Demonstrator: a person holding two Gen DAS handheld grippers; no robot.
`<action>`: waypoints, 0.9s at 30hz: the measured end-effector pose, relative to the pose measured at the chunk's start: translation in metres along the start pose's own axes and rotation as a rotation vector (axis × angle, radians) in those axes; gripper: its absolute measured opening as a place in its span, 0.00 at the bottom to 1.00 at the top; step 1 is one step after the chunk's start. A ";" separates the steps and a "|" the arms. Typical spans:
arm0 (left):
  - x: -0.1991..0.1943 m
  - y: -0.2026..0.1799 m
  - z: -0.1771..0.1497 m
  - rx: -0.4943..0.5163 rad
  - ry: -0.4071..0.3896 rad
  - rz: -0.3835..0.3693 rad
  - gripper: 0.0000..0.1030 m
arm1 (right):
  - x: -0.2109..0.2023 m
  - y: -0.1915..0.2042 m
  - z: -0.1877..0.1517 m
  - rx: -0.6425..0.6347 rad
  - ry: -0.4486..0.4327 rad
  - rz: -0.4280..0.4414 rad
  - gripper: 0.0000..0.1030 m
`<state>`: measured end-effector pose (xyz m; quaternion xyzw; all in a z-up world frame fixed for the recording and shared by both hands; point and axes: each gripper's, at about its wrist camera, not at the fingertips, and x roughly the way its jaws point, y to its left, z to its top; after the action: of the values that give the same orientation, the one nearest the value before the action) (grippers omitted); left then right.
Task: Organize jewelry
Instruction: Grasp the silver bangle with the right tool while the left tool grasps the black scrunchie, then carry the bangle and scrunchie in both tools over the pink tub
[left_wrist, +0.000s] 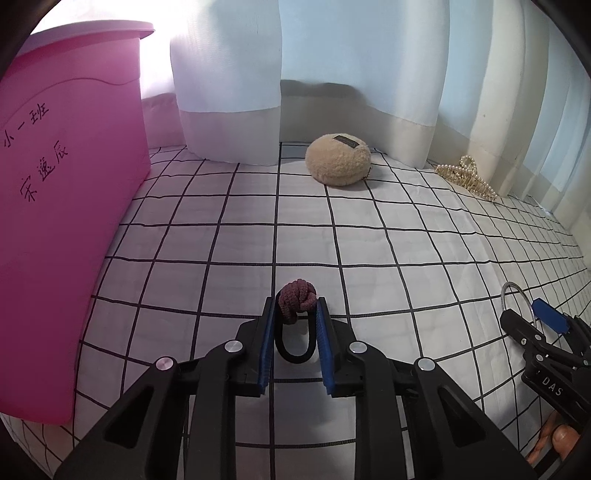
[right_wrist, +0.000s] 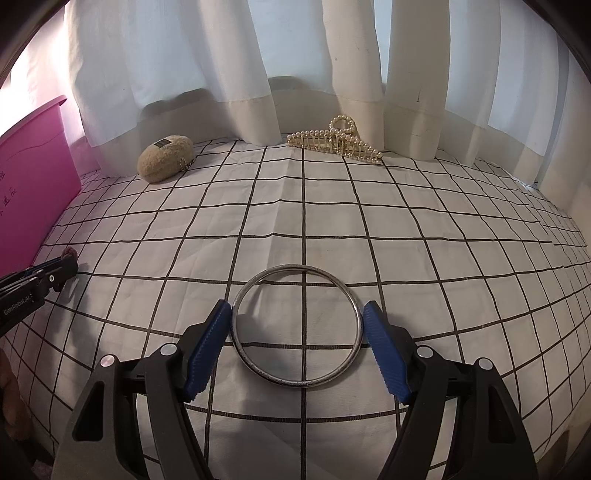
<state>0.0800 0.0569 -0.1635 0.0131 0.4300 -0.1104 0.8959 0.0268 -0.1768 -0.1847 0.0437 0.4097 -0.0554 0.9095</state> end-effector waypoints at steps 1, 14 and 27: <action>-0.002 0.000 0.000 -0.001 -0.002 -0.004 0.20 | -0.001 0.000 0.000 0.007 -0.002 0.003 0.69; -0.016 -0.009 0.000 0.002 -0.019 -0.037 0.20 | -0.019 -0.003 0.003 0.017 -0.054 -0.001 0.69; -0.070 -0.015 0.016 -0.017 -0.070 -0.028 0.20 | -0.066 0.007 0.029 -0.028 -0.100 0.041 0.69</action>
<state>0.0462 0.0540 -0.0982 -0.0045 0.3993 -0.1197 0.9090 0.0058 -0.1692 -0.1161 0.0364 0.3634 -0.0330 0.9303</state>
